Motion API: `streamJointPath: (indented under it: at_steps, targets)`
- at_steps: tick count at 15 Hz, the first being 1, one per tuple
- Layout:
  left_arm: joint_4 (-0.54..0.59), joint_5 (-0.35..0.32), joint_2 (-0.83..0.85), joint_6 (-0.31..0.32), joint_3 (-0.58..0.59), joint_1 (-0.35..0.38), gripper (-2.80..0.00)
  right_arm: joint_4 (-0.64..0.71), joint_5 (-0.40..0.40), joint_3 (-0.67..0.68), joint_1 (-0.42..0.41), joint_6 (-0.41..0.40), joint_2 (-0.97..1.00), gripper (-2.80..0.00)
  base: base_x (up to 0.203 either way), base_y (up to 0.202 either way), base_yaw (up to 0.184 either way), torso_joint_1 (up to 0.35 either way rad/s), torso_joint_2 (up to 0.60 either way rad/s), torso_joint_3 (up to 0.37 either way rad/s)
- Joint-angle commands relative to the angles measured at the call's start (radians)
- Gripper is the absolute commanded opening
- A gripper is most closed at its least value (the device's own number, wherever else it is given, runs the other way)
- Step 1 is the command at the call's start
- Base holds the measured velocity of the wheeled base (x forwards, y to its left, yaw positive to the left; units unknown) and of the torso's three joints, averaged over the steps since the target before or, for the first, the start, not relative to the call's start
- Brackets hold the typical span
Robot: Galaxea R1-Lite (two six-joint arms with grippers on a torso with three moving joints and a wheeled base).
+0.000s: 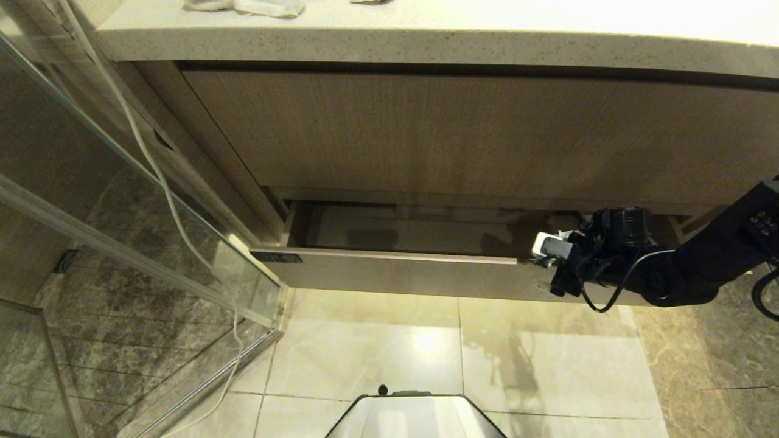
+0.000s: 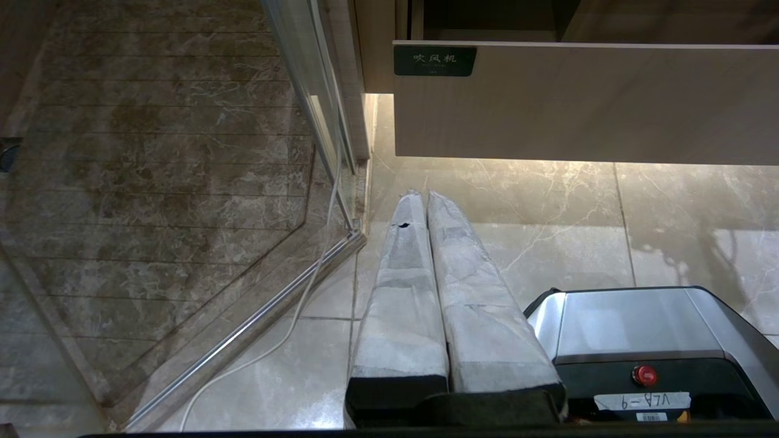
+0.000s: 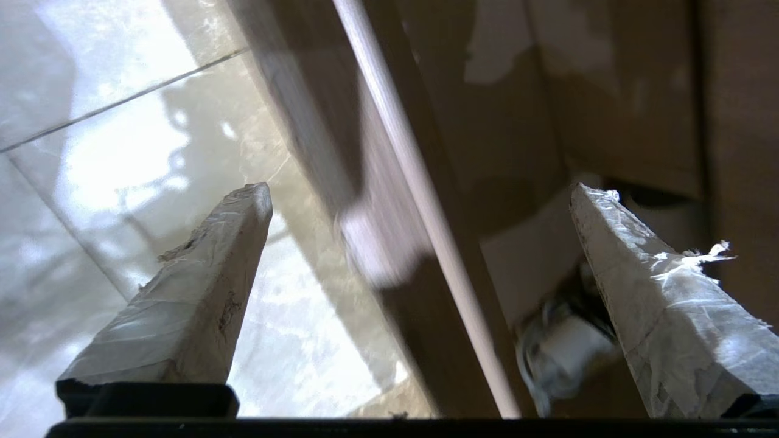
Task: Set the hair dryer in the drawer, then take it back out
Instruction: Pull open the drawer
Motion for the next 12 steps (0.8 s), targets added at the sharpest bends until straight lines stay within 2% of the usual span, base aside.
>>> streamJointPath:
  at_steps: [1,7,8,12]
  targets:
    - [0.0,0.0,0.0,0.0,0.0,0.0,-2.8,0.041,0.002,0.077,0.001,-0.003,-0.132,0.0,0.0,0.0,0.0,0.0,0.0,0.0]
    - [0.0,0.0,0.0,0.0,0.002,0.0,-2.8,0.164,0.006,0.195,-0.009,0.019,-0.312,0.0,0.0,0.0,0.0,0.0,0.0,0.0]
    - [0.0,0.0,0.0,0.0,0.001,0.0,-2.8,0.171,0.015,0.222,-0.015,0.075,-0.343,0.0,0.0,0.0,0.0,0.0,0.0,0.0]
    - [0.0,0.0,0.0,0.0,0.002,0.0,-2.8,0.257,0.039,0.285,-0.017,0.483,-0.454,0.0,0.0,0.0,0.0,0.0,0.0,0.0]
